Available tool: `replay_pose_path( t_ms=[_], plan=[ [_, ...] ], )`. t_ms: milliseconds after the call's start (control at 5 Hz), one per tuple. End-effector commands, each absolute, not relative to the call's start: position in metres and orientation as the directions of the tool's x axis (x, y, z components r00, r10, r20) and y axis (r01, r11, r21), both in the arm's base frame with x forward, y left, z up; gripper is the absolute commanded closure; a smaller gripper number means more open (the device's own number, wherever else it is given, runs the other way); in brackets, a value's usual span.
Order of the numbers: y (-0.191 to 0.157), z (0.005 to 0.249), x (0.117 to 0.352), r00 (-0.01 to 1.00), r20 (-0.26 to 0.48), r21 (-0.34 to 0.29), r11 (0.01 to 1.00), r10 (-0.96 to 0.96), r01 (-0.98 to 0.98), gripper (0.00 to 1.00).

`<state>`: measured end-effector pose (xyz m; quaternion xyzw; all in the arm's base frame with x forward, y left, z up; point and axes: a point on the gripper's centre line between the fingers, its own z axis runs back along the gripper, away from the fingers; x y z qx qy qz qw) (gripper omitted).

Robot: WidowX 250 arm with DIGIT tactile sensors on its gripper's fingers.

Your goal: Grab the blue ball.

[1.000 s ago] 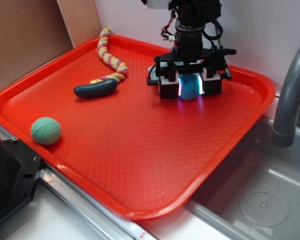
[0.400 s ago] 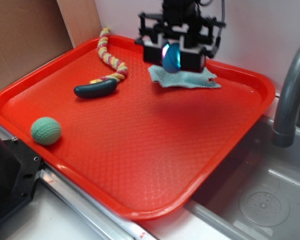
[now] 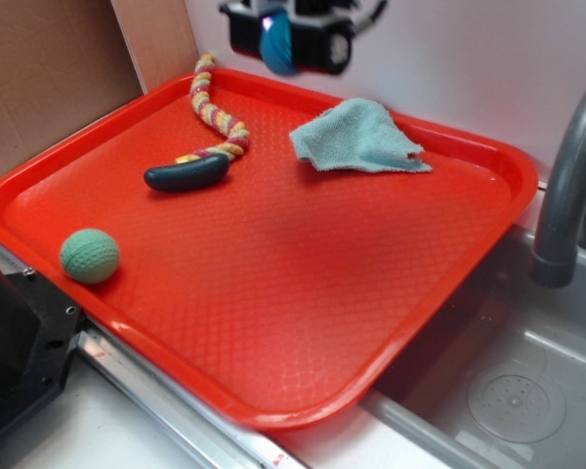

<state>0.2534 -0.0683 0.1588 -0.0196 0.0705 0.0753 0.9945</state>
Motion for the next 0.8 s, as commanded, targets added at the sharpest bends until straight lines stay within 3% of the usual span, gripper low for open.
replay_pose_path(
  t_ms=[0,400,600],
  plan=[
    [-0.037,0.2,0.22,0.99,0.019,-0.085,0.986,0.143,-0.141,1.0],
    [-0.036,0.196,0.202,0.982,0.064,-0.093,0.98,0.18,-0.174,1.0],
    [-0.031,0.197,0.215,0.978,0.025,-0.035,0.978,0.208,-0.207,0.04]
  ],
)
